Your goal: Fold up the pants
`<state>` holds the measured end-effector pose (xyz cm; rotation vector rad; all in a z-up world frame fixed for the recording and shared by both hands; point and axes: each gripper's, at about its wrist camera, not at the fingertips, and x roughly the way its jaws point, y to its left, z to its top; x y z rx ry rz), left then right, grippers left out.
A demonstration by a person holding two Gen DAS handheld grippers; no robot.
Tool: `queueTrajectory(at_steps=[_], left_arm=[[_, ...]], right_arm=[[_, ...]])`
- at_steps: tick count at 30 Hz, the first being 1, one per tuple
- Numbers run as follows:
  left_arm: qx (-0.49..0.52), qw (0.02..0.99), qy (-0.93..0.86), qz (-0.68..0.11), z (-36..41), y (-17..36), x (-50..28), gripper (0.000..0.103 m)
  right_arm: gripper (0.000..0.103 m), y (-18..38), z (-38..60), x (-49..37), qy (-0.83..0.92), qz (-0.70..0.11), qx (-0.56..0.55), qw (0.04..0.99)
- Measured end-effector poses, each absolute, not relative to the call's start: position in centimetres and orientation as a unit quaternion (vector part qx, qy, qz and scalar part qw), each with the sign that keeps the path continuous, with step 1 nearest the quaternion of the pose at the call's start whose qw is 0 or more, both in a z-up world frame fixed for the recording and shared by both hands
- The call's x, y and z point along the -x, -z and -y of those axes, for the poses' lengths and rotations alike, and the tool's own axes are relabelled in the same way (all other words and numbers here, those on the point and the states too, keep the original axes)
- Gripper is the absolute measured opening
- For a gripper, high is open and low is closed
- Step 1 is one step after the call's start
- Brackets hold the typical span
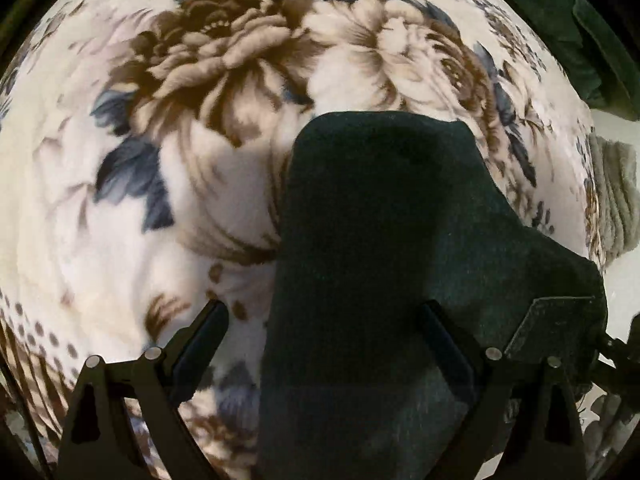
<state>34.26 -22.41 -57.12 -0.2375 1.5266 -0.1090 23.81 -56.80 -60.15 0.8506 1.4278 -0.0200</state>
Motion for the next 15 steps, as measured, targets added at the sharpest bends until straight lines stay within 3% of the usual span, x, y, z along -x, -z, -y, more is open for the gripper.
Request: queueTrajectory(at_steps=[3,5,11,14,15], left_arm=[[0.098,0.720,0.056,-0.684,23.0,57.3,-34.6,0.085],[0.097,0.723,0.070,-0.680,23.4,57.3,-34.6,0.066],[0.154,0.696,0.088,-0.696,21.9,58.4,-35.7,0.064],[0.190,0.691,0.092,-0.691,21.0,56.3,-35.9,0.064],[0.211,0.685,0.099,-0.691,20.8,55.6,-35.9,0.064]], right_arm=[[0.069,61.4,55.8,-24.6,0.003,-0.638,-0.350,0.685],[0.049,61.9,55.8,-24.8,0.005,-0.635,-0.345,0.691],[0.051,63.4,56.6,-25.3,0.014,-0.647,-0.368,0.668],[0.068,62.1,57.5,-24.5,0.004,-0.648,-0.393,0.652],[0.069,61.6,57.7,-24.0,0.003,-0.644,-0.401,0.651]])
